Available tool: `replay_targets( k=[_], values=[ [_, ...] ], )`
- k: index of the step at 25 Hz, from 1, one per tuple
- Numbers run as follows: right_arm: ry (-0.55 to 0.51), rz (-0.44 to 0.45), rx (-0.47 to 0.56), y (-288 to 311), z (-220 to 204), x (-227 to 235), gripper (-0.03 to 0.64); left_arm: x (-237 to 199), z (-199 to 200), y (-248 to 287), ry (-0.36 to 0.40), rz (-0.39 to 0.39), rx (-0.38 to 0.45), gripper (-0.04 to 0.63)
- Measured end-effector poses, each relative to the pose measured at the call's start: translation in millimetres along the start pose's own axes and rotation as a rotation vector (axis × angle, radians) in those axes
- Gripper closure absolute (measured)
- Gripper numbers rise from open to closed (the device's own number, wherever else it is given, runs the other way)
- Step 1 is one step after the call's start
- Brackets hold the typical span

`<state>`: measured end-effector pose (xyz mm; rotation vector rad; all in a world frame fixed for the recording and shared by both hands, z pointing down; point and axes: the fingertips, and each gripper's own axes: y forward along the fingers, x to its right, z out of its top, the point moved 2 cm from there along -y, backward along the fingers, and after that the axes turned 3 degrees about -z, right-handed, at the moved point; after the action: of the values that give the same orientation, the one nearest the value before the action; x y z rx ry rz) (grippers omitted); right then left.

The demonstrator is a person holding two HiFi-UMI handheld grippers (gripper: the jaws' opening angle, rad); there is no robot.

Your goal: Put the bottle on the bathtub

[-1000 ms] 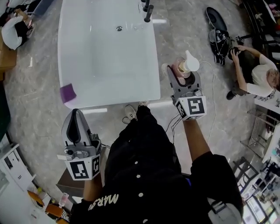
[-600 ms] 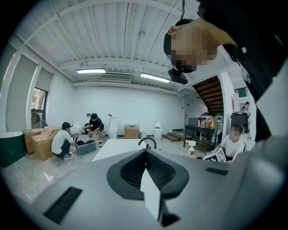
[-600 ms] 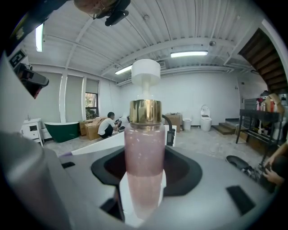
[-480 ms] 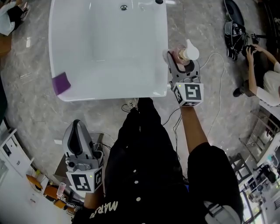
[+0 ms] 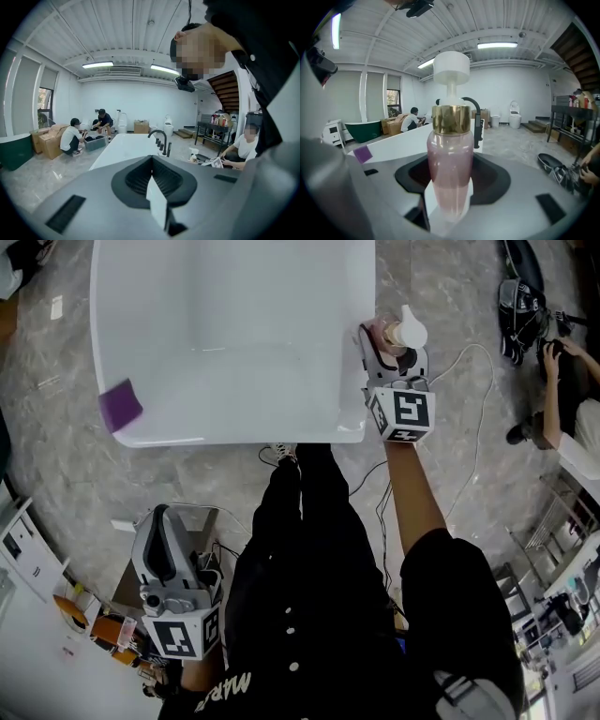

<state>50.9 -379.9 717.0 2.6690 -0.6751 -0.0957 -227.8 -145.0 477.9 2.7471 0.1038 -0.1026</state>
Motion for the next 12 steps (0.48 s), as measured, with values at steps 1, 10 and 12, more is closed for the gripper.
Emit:
replay_targets(
  k=[1,10,12],
  values=[
    [-0.002,-0.002,-0.005,1.7,-3.1,0.5,0.394,0.4,-0.4,1.4,-0.002,0.0,0.0,0.584],
    [-0.032,0.019,-0.01,1.1,-19.5,-6.0,0.391,2.4,-1.8,7.5,-0.002,-0.006,-0.005,0.584],
    [-0.057,0.02,0.004,0.7,-19.7,-7.9,0.388,3.8,-3.4,8.0,-0.008,-0.007,-0.005,0.584]
  ],
)
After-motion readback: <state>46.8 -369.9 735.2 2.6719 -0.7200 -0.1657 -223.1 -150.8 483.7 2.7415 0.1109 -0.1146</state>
